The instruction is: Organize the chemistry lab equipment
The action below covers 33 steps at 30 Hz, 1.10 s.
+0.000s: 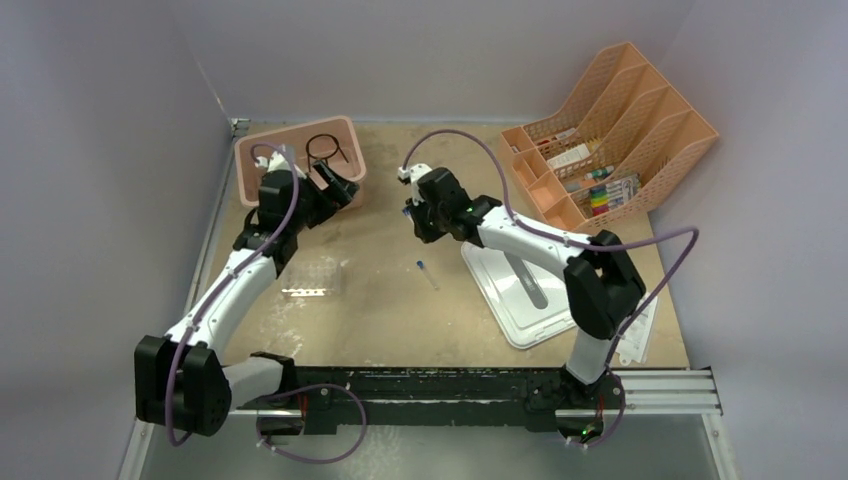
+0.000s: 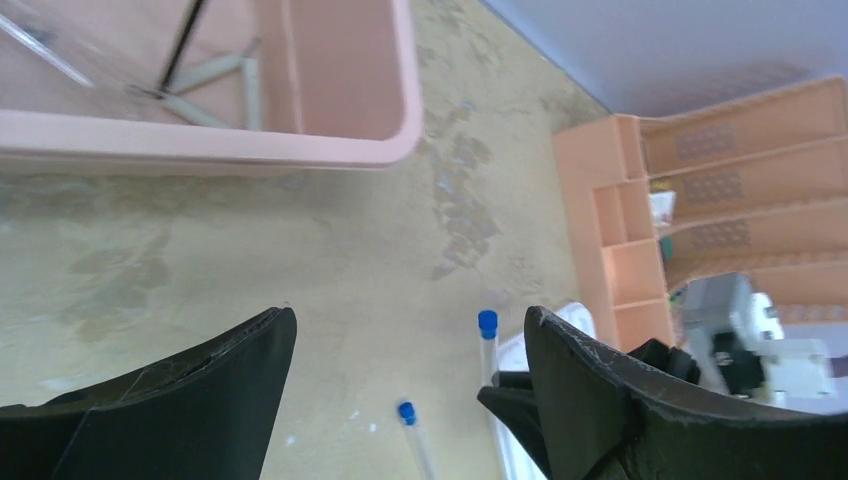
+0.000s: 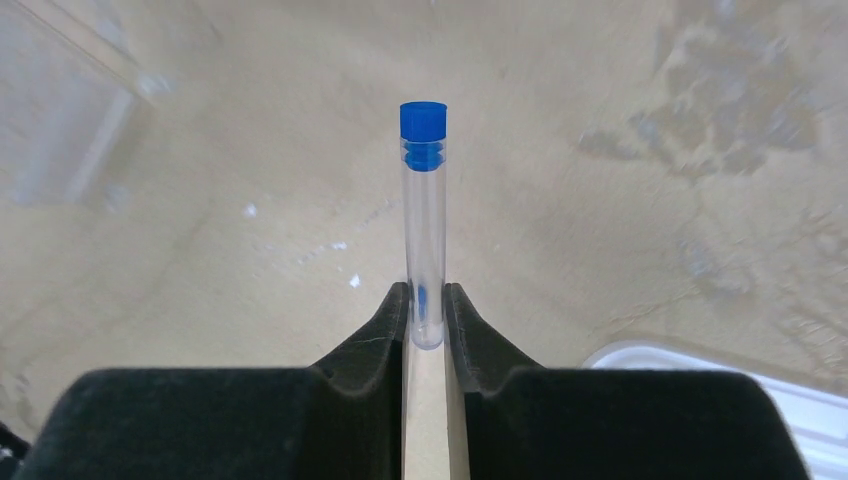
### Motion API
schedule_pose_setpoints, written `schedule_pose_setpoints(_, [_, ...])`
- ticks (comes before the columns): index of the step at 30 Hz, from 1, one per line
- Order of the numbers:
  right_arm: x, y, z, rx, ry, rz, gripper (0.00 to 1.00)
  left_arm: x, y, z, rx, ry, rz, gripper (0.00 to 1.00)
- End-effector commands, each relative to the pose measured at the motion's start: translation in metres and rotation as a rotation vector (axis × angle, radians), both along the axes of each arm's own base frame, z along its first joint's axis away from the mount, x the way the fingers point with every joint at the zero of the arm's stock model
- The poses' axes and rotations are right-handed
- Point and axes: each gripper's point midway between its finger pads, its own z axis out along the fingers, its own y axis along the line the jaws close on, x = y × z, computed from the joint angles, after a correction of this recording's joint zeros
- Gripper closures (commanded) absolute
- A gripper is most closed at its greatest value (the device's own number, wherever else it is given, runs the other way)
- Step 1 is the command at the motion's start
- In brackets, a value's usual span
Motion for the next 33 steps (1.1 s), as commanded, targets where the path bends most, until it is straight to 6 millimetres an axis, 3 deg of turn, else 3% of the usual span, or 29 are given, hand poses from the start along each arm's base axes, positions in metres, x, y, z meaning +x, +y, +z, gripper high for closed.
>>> schedule_pose_setpoints(1, [0.012, 0.022, 0.06, 0.189, -0.107, 0.026, 0.88, 0.007, -0.044, 0.043, -0.18, -0.132, -0.181, 0.16])
schedule_pose_setpoints(4, [0.006, 0.036, 0.079, 0.272, -0.108, 0.082, 0.88, 0.003, -0.06, 0.048, -0.232, -0.096, -0.261, 0.2])
schedule_pose_setpoints(7, [0.0, 0.047, 0.094, 0.336, -0.112, 0.135, 0.88, -0.003, -0.064, 0.039, -0.221, -0.007, -0.295, 0.23])
schedule_pose_setpoints(15, [-0.011, 0.067, 0.11, 0.411, -0.09, 0.255, 0.89, -0.005, -0.09, 0.033, -0.318, 0.059, -0.399, 0.33])
schedule_pose_setpoints(19, [-0.015, 0.073, 0.112, 0.431, -0.077, 0.295, 0.89, -0.008, -0.09, 0.006, -0.297, 0.167, -0.394, 0.45])
schedule_pose_setpoints(27, [-0.016, 0.077, 0.104, 0.424, -0.056, 0.322, 0.89, -0.013, -0.095, 0.001, -0.287, 0.215, -0.428, 0.69])
schedule_pose_setpoints(33, [-0.013, 0.078, 0.096, 0.406, -0.048, 0.318, 0.89, -0.022, -0.097, 0.001, -0.282, 0.235, -0.45, 0.71])
